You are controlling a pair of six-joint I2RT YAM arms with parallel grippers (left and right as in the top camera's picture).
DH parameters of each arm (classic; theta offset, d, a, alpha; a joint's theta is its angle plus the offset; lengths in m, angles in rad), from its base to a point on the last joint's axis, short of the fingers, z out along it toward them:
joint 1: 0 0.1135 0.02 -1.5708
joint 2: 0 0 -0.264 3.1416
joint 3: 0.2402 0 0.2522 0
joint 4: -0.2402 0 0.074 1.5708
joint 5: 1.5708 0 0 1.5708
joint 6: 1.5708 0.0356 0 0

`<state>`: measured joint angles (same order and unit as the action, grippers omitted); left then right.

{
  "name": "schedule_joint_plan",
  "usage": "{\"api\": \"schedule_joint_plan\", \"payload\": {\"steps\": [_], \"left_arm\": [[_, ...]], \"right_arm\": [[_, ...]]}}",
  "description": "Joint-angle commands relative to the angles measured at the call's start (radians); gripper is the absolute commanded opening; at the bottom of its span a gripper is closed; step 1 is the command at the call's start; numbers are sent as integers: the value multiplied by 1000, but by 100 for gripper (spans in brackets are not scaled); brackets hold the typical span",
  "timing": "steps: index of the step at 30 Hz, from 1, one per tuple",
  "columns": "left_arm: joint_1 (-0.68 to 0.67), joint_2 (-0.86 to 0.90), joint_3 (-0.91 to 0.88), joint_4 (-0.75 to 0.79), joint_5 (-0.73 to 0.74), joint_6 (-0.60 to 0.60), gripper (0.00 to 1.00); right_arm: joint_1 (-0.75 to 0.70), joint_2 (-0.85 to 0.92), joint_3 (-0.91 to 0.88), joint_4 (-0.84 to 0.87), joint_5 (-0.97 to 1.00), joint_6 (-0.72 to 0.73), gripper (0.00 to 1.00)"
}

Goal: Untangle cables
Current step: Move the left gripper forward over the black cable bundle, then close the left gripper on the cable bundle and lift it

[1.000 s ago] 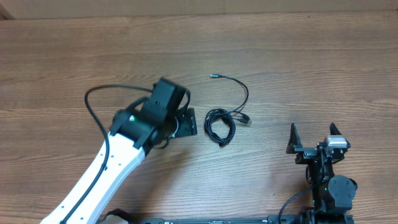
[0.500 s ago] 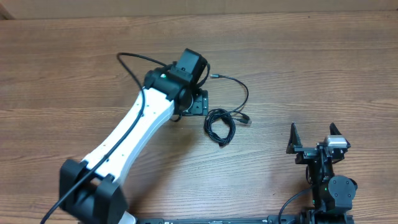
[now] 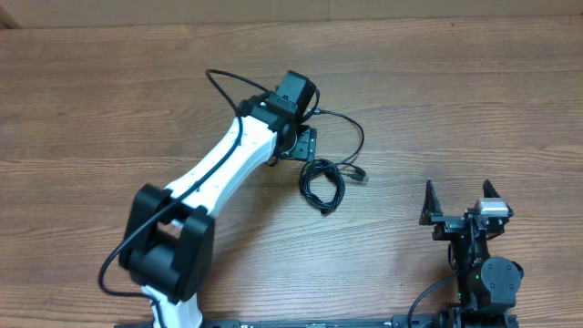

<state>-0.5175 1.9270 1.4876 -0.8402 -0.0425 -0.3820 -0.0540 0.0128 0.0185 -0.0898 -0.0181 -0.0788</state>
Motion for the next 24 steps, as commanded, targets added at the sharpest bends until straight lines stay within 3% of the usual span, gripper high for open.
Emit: {"api": "schedule_joint_plan", "payload": {"steps": [1, 9, 24], "left_arm": [[-7, 60, 22, 14, -8, 48, 75], [-14, 137, 22, 9, 222, 265, 68], [-29, 148, 16, -11, 235, 274, 37]], "right_arm": [[-7, -10, -10, 5, 10, -2, 100], [-7, -10, -11, 5, 10, -2, 100], [-7, -10, -10, 5, 10, -2, 100]]}}
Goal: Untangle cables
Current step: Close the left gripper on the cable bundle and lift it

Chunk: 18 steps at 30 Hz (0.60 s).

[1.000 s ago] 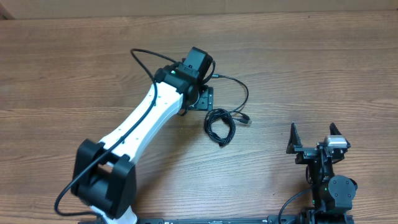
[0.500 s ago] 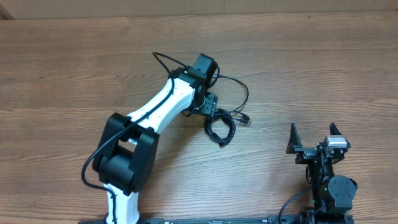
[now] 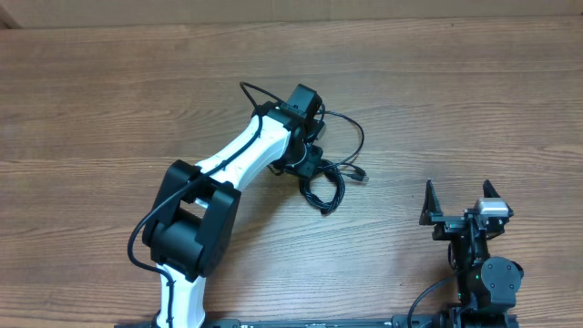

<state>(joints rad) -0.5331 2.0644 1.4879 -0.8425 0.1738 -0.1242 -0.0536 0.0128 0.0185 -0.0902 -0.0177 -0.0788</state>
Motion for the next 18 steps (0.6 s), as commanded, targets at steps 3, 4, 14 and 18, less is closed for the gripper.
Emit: {"api": "schedule_joint_plan", "payload": {"steps": [3, 4, 14, 18], "left_arm": [[-27, 11, -11, -11, 18, 16, 32], [-30, 10, -27, -5, 18, 16, 32], [-26, 9, -89, -63, -6, 12, 4], [-22, 9, -32, -146, -8, 11, 4]], "right_arm": [[-8, -10, -10, 6, 10, -2, 100], [-8, -10, -10, 6, 10, -2, 100], [-8, -10, -10, 6, 10, -2, 100], [-8, -10, -10, 6, 10, -2, 100]]}}
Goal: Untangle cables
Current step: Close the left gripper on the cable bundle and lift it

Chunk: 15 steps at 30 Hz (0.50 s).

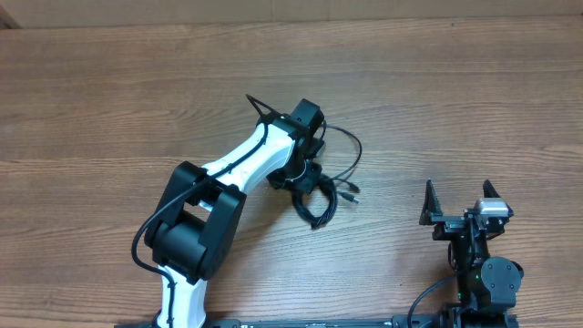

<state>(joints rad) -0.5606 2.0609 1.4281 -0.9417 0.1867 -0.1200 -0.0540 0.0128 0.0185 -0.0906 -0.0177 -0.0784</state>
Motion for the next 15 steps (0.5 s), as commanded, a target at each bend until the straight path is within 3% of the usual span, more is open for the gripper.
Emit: {"api": "schedule_joint_plan", "payload": {"steps": [1, 15], "left_arm": [[6, 13, 47, -71, -25, 2, 4], [7, -48, 380, -466, -392, -333, 5]], "right_arm": [[-7, -10, -10, 6, 10, -2, 100], [-7, -10, -10, 6, 10, -2, 100]]}}
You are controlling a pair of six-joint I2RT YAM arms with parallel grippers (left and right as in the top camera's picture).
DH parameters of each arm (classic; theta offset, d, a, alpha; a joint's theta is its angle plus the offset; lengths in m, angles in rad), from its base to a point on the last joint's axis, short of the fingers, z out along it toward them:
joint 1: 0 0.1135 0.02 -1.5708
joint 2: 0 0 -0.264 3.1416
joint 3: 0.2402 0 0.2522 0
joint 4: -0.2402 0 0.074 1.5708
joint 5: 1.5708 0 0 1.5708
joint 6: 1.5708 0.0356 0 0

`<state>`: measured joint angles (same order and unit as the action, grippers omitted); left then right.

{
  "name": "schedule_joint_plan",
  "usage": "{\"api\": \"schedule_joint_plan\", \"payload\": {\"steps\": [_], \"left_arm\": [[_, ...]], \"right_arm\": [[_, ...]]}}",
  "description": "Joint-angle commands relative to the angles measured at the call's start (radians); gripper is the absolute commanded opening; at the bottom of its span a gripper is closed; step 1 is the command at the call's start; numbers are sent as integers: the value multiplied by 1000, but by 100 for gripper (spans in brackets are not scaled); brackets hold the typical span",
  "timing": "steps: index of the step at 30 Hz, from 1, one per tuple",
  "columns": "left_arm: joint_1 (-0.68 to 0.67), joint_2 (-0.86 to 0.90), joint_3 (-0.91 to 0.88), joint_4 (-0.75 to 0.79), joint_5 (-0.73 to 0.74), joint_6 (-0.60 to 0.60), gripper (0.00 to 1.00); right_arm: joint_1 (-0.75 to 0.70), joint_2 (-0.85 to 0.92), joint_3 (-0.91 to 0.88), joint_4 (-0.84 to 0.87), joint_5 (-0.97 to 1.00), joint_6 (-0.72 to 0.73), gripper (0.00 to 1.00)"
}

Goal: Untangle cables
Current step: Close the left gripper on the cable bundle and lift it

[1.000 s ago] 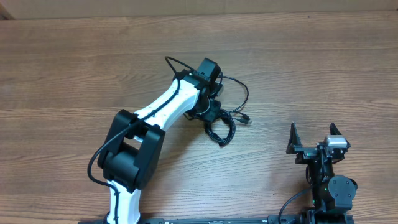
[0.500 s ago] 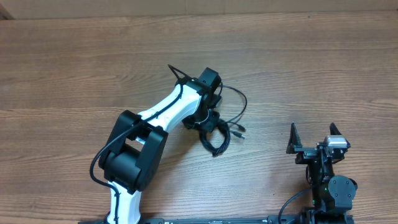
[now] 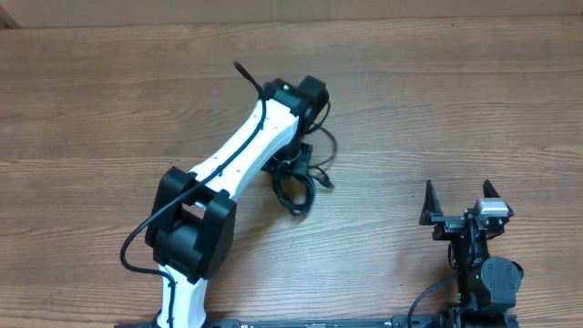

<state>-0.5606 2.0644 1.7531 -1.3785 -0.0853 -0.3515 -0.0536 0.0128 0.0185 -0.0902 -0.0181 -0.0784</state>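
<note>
A black cable (image 3: 298, 197) lies bunched in a tangled coil near the middle of the wooden table (image 3: 100, 100). One loop (image 3: 325, 144) curves out to the right and a plug end (image 3: 326, 184) sticks out lower right. My left gripper (image 3: 292, 167) sits at the top of the coil, mostly hidden under its own wrist, and appears shut on the cable. My right gripper (image 3: 459, 191) stands open at the lower right, far from the cable, with nothing between its fingers.
The left arm's white links (image 3: 239, 150) run diagonally from the lower left base (image 3: 187, 237) to the cable. Its own black supply cable (image 3: 246, 73) arches above the wrist. The right arm's base (image 3: 487, 278) sits at the front edge.
The left gripper has shifted left and slightly towards the back. The cable bundle went with it, now more bunched, its right-hand loop smaller. The right arm has not moved.
The left gripper first stood open above and left of the coil, which lay spread with a wide loop to the right. Then it was down on the coil's top. After that the coil was shifting left with the gripper, and now lies further left, drawn together.
</note>
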Motion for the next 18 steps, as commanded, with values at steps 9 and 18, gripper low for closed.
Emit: {"api": "schedule_joint_plan", "payload": {"steps": [9, 18], "left_arm": [[47, -319, 55, -74, -248, -182, 4], [135, -489, 12, -188, -254, -561, 4]], "right_arm": [[-8, -10, -10, 6, 10, -2, 100], [-8, -10, -11, 6, 10, -2, 100]]}}
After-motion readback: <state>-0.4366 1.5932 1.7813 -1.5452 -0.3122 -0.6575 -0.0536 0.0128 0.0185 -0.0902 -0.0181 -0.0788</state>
